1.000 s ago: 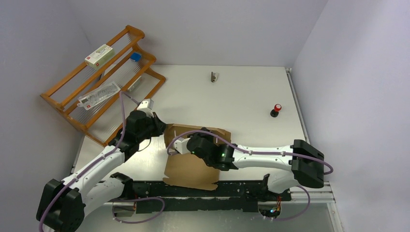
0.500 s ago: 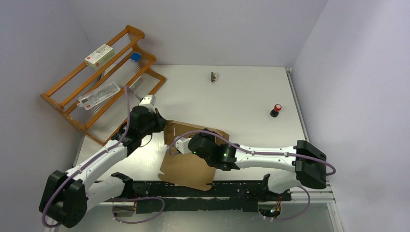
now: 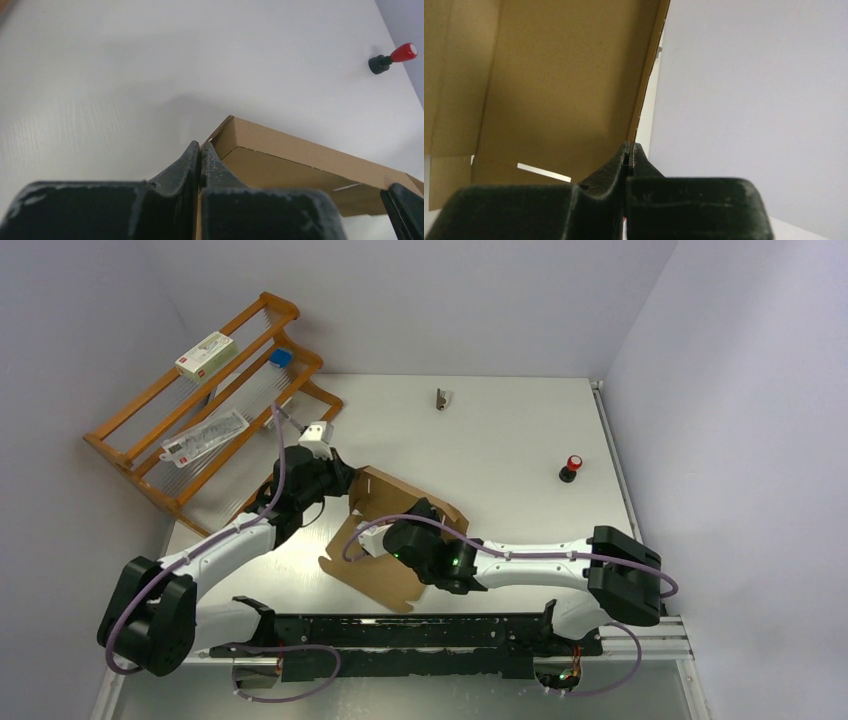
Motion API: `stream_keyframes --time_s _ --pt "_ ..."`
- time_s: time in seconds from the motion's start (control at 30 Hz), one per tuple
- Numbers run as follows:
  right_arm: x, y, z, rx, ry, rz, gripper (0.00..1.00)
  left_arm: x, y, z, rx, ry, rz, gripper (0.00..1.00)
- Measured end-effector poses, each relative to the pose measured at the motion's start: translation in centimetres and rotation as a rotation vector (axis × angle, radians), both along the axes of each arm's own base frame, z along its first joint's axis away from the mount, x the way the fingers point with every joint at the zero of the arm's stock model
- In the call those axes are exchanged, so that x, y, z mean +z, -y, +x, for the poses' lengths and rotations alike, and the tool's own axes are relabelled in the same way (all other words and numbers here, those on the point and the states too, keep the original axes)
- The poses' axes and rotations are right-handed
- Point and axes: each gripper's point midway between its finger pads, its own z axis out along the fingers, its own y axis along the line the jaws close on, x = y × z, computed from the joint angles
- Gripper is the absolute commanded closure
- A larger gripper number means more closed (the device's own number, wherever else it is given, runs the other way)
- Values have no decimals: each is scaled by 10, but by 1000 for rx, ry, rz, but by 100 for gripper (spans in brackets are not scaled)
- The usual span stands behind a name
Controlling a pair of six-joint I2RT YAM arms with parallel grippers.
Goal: Fold the paper box
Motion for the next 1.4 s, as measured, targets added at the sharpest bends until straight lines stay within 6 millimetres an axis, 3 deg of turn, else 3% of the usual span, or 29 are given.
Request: stream_keyframes --time_s 0.33,0.7,0.9,1.1,1.27,1.4 --pt "-13 12 -3 -23 32 -59 100 7 0 -17 -23 34 -60 86" --pt "-17 5 -15 -1 91 -137 100 -4 -3 -31 -21 21 -90 81" --pt "-22 5 -18 7 108 -175 100 -5 -6 -39 -19 25 -109 69" --pt "-25 6 -18 -1 124 -212 100 10 -10 -43 -7 65 -124 60" --pt "-26 7 -19 -2 124 -220 100 17 -20 -40 21 98 -107 53" --pt "-26 9 -19 -4 124 -230 100 21 -42 -29 89 123 -87 51"
